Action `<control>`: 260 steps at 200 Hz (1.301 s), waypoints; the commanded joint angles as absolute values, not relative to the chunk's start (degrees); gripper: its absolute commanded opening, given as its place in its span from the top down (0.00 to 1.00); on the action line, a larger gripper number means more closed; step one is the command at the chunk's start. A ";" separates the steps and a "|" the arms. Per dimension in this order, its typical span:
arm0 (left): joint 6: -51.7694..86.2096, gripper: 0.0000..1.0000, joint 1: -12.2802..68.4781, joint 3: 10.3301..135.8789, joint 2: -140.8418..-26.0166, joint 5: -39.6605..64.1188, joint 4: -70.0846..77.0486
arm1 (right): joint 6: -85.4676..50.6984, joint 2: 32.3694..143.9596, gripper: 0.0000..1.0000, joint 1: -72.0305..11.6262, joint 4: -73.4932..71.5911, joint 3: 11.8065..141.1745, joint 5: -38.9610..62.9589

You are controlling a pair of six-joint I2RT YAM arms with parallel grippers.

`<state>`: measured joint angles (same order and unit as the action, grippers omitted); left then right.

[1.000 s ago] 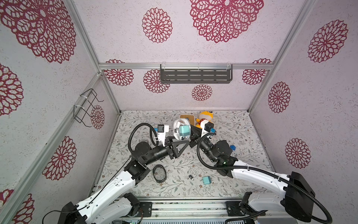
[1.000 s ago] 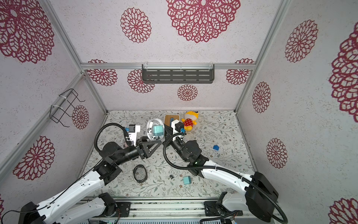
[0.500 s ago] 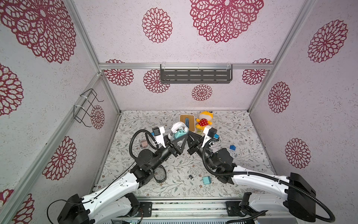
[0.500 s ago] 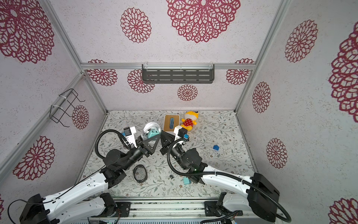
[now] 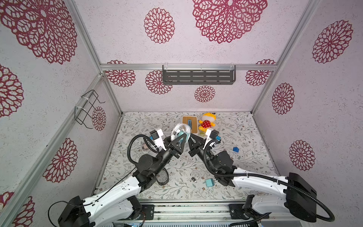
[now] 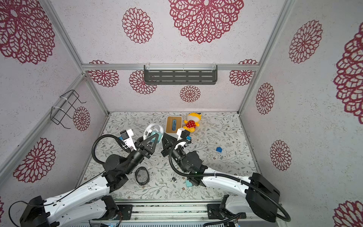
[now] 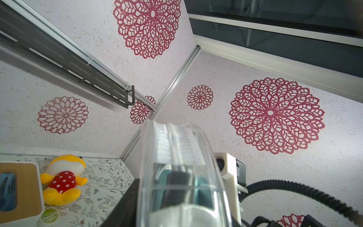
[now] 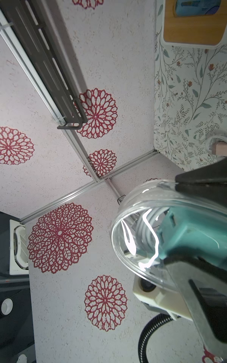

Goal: Pack away charging kits
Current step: Zip the zipper on the storage bag.

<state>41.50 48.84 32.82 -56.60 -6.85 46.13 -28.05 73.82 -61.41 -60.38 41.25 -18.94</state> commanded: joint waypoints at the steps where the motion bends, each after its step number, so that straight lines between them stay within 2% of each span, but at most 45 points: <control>1: 41.30 0.55 49.46 33.71 -55.03 -7.78 44.93 | -30.47 73.91 1.00 -62.05 -63.99 41.18 -20.18; 26: 41.96 0.58 49.48 35.68 -54.67 -7.75 40.37 | -30.20 73.98 1.00 -62.49 -63.35 41.21 -19.71; 51: 42.32 0.86 49.48 38.96 -54.20 -7.82 31.90 | -27.00 72.58 1.00 -62.49 -59.78 41.60 -21.93; 68: 42.92 1.00 49.48 40.53 -53.16 -7.43 26.26 | -23.81 70.60 1.00 -62.35 -56.57 41.72 -23.65; 118: 48.06 1.00 49.48 45.99 -47.29 -4.37 6.97 | -13.87 67.12 1.00 -61.24 -49.15 43.54 -26.49; 158: 51.25 1.00 49.51 51.30 -44.21 0.43 -7.08 | -10.94 66.81 1.00 -59.29 -45.40 45.09 -26.59; 203: 51.98 1.00 49.48 53.91 -43.59 6.88 -12.83 | -7.86 67.28 1.00 -57.79 -42.87 46.56 -26.20; 260: 49.03 1.00 49.48 58.19 -43.80 6.10 -23.63 | -3.20 67.17 1.00 -55.27 -40.83 47.83 -22.55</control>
<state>50.59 48.62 55.55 -45.89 0.49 -16.16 -5.91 68.64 -61.12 -40.42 45.34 -14.06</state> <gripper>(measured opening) 0.311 0.054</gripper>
